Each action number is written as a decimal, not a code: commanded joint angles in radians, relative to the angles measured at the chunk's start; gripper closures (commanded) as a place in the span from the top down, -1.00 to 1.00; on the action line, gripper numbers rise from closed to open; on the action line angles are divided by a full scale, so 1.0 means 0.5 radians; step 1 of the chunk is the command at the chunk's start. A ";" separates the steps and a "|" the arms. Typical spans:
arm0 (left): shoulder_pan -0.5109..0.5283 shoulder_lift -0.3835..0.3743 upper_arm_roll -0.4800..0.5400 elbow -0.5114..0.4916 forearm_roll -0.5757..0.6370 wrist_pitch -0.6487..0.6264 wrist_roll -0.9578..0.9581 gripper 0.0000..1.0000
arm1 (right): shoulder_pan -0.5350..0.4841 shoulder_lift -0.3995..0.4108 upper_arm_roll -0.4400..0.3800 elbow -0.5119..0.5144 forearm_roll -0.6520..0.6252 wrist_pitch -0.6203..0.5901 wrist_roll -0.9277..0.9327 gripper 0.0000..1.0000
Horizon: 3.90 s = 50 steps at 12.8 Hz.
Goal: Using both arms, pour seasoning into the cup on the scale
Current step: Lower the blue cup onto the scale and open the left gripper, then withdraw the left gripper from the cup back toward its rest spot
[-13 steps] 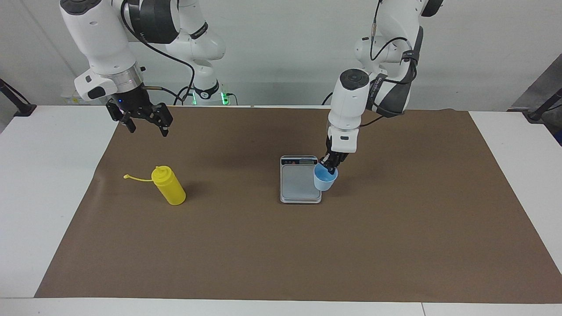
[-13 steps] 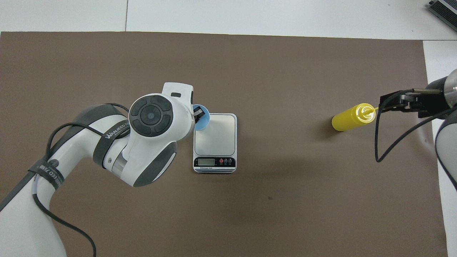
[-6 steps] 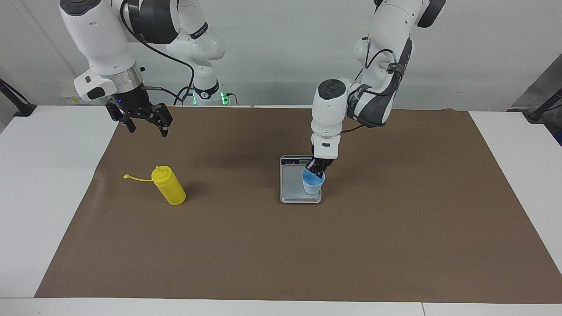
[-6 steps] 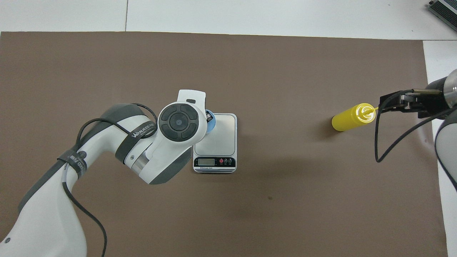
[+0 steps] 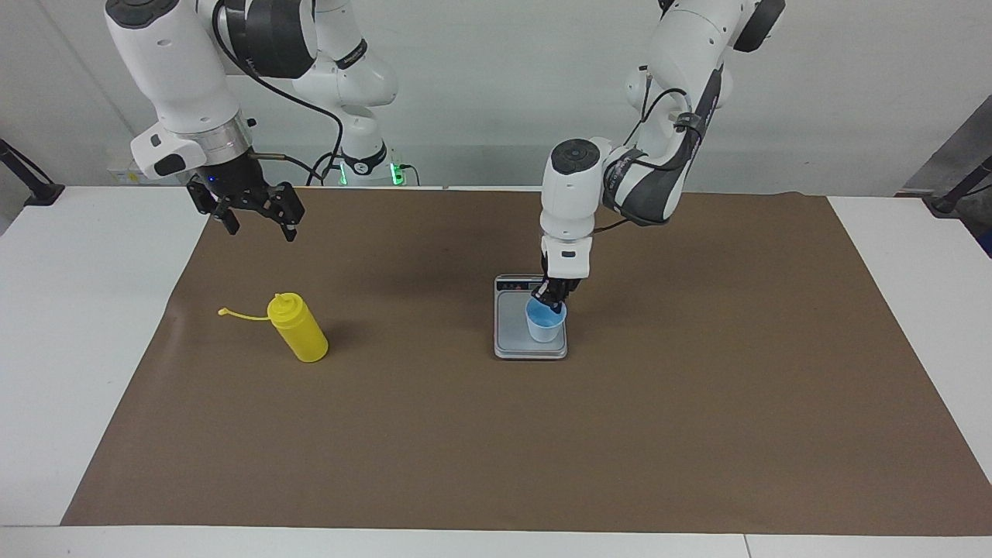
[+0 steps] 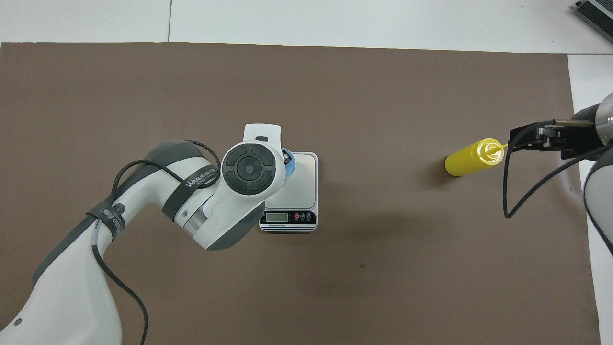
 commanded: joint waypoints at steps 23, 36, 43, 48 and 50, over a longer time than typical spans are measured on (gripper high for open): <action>0.025 0.075 0.009 0.511 -0.015 -0.523 0.490 -0.11 | -0.026 -0.035 0.004 -0.035 0.040 -0.018 -0.035 1.00; 0.080 -0.167 0.864 1.027 -0.542 -1.303 2.281 -0.07 | -0.222 -0.118 0.001 -0.262 0.261 0.226 -0.620 1.00; 0.077 -0.431 1.264 0.636 -0.576 -1.206 3.031 0.05 | -0.431 -0.234 -0.005 -0.667 0.677 0.607 -1.534 1.00; 0.077 -0.619 1.273 0.190 -0.576 -0.812 3.016 0.35 | -0.551 -0.247 -0.008 -0.940 1.085 0.889 -2.288 1.00; 0.077 -0.622 1.273 0.187 -0.576 -0.834 3.007 0.60 | -0.591 -0.235 -0.008 -1.053 1.346 0.991 -2.626 1.00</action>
